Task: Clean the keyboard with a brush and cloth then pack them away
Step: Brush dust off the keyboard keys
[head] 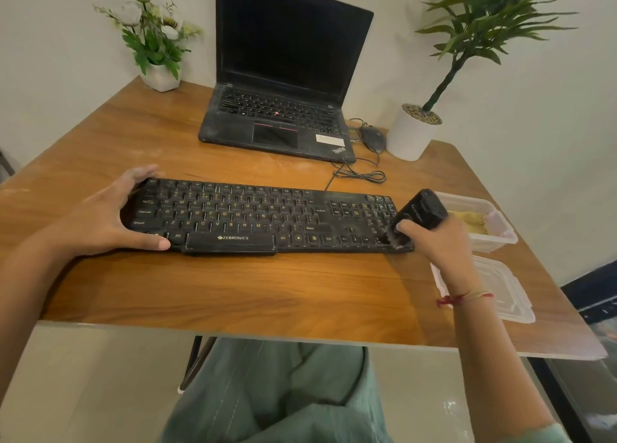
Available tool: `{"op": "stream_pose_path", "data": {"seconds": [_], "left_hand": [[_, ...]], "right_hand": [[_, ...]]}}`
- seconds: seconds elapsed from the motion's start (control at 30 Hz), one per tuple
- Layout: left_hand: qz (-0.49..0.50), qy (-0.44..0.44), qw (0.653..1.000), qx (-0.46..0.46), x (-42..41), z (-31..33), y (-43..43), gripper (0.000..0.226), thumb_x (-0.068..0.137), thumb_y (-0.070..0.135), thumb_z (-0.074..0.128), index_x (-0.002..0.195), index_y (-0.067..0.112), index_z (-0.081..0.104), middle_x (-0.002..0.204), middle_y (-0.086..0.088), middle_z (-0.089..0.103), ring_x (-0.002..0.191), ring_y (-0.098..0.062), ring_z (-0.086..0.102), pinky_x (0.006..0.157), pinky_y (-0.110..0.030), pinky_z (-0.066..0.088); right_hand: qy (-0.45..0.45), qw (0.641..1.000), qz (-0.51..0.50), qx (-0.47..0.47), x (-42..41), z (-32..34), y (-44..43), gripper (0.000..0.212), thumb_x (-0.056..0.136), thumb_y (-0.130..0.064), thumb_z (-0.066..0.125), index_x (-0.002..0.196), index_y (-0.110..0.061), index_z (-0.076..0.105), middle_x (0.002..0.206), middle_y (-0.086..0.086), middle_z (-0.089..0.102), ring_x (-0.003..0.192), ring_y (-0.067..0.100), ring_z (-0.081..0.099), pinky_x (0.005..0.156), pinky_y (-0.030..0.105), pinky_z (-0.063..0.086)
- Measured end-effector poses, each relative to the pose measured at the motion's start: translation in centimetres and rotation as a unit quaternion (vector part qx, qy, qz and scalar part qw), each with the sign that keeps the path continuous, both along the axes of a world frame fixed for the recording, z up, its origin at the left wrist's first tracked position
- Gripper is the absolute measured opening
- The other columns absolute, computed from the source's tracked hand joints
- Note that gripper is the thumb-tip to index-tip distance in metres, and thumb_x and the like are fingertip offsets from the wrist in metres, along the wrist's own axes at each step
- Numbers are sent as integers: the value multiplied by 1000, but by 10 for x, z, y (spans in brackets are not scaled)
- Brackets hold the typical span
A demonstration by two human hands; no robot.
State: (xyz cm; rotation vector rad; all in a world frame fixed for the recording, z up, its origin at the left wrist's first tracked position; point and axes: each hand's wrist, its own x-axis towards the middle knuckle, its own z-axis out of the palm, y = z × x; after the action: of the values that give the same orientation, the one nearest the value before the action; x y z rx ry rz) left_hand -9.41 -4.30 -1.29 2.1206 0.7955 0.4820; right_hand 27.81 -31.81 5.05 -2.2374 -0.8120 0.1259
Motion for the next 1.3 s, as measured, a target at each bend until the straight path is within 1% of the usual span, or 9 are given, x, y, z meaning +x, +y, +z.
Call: {"op": "stream_pose_path", "data": {"seconds": [0.1, 0.23, 0.37, 0.53, 0.67, 0.8, 0.97, 1.1, 1.3], "left_hand": [[5, 12, 1000, 14, 0, 1, -2, 111, 22, 86, 72, 120, 76, 20, 132, 34, 33, 128, -9, 35, 107, -35, 28], [15, 35, 998, 45, 0, 3, -4, 110, 24, 91, 65, 122, 74, 17, 141, 13, 36, 127, -14, 38, 104, -40, 31], [12, 41, 998, 47, -1, 1, -2, 112, 26, 92, 64, 124, 72, 16, 139, 17, 34, 128, -14, 37, 103, -39, 31], [22, 53, 996, 66, 0, 0, -2, 113, 26, 93, 61, 126, 70, 15, 149, 8, 35, 132, -20, 39, 104, -41, 31], [26, 60, 995, 68, 0, -2, 0, 114, 27, 93, 62, 126, 70, 13, 152, 4, 35, 134, -23, 39, 107, -46, 31], [30, 68, 995, 73, 0, -2, 1, 113, 27, 94, 61, 127, 70, 13, 151, 4, 35, 134, -23, 39, 107, -48, 31], [36, 67, 995, 67, 0, -1, -1, 113, 26, 93, 61, 125, 71, 12, 151, 4, 36, 134, -24, 39, 109, -49, 31], [39, 69, 995, 63, 0, 0, -2, 113, 25, 92, 62, 125, 71, 13, 151, 4, 36, 134, -24, 39, 107, -47, 31], [33, 60, 996, 50, 0, 2, -2, 112, 24, 91, 63, 123, 73, 14, 149, 7, 36, 132, -22, 39, 105, -46, 31]], "right_hand": [[-91, 995, -17, -38, 1, 2, 2, 25, 74, -34, 69, 74, -11, 61, 65, 4, 62, 68, 21, 60, 53, 25, 44], [43, 996, 56, -51, -8, 1, 13, 20, 72, -30, 74, 82, -23, 59, 83, 1, 66, 81, 16, 61, 71, 31, 52], [-40, 999, -17, -15, 7, 8, 12, 20, 75, -30, 71, 76, -14, 60, 67, -1, 62, 74, 20, 63, 51, 22, 40], [70, 994, 77, -46, 4, 3, 26, 21, 72, -28, 75, 85, -19, 62, 86, 8, 70, 83, 21, 67, 72, 38, 58], [-24, 999, 5, -26, 19, 9, 32, 21, 73, -31, 73, 82, -16, 61, 81, 5, 68, 79, 20, 65, 60, 28, 52], [190, 975, 108, -31, 8, 5, 45, 27, 74, -20, 75, 96, -21, 59, 98, 5, 69, 91, 18, 67, 69, 29, 57], [-8, 999, 18, -25, 25, 11, 58, 18, 72, -31, 72, 75, -18, 59, 75, 3, 66, 72, 17, 62, 59, 28, 52], [125, 987, 86, -54, 25, 13, 68, 25, 72, -22, 77, 90, -20, 59, 90, 2, 66, 84, 14, 64, 70, 30, 57], [11, 997, 36, -69, 50, 25, 65, 22, 73, -22, 75, 87, -16, 59, 82, 3, 64, 76, 17, 61, 58, 22, 51]]}}
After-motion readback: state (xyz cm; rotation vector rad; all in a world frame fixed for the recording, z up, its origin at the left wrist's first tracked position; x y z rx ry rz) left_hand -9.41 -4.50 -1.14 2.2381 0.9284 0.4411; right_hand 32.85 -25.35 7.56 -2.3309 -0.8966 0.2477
